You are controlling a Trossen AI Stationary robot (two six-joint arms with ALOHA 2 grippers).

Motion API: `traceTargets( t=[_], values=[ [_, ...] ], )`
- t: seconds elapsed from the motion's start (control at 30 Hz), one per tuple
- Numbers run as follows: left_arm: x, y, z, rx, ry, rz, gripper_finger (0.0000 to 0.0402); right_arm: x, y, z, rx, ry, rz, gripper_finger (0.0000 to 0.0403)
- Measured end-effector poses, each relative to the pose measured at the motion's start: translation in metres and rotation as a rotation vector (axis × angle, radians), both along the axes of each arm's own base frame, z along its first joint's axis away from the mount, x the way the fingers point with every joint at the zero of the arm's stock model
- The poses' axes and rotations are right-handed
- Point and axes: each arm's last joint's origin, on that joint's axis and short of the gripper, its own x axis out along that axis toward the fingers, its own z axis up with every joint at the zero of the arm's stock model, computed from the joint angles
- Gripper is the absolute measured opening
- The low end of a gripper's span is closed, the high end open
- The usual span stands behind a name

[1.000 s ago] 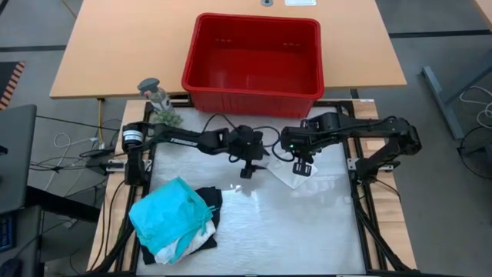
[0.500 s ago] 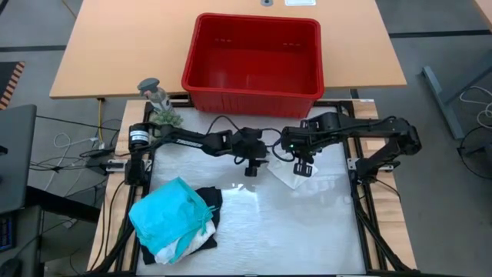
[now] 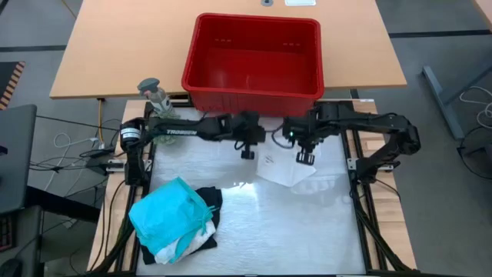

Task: Fold Laundry from Bin
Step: Fold the white shorts

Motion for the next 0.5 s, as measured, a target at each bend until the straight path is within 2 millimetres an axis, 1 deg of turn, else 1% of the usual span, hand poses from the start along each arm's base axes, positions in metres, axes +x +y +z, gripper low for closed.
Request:
traceTargets(
  t=[0.13, 0.33, 0.43, 0.5],
  values=[
    [-0.007, 0.03, 0.036, 0.079, 0.05, 0.046, 0.0001, -0.006, -0.029, 0.001, -0.073, 0.04, -0.024, 0.0015],
    [-0.024, 0.076, 0.076, 0.173, 0.04, 0.134, 0.0, -0.019, -0.077, 0.002, -0.179, 0.085, -0.043, 0.0015],
    [-0.034, 0.089, 0.086, 0.181, 0.055, 0.165, 0.0, -0.027, -0.097, 0.003, -0.203, 0.086, -0.075, 0.0015],
    [-0.039, 0.093, 0.089, 0.165, 0.088, 0.184, 0.0, -0.031, -0.104, 0.004, -0.207, 0.085, -0.098, 0.0015]
  ],
)
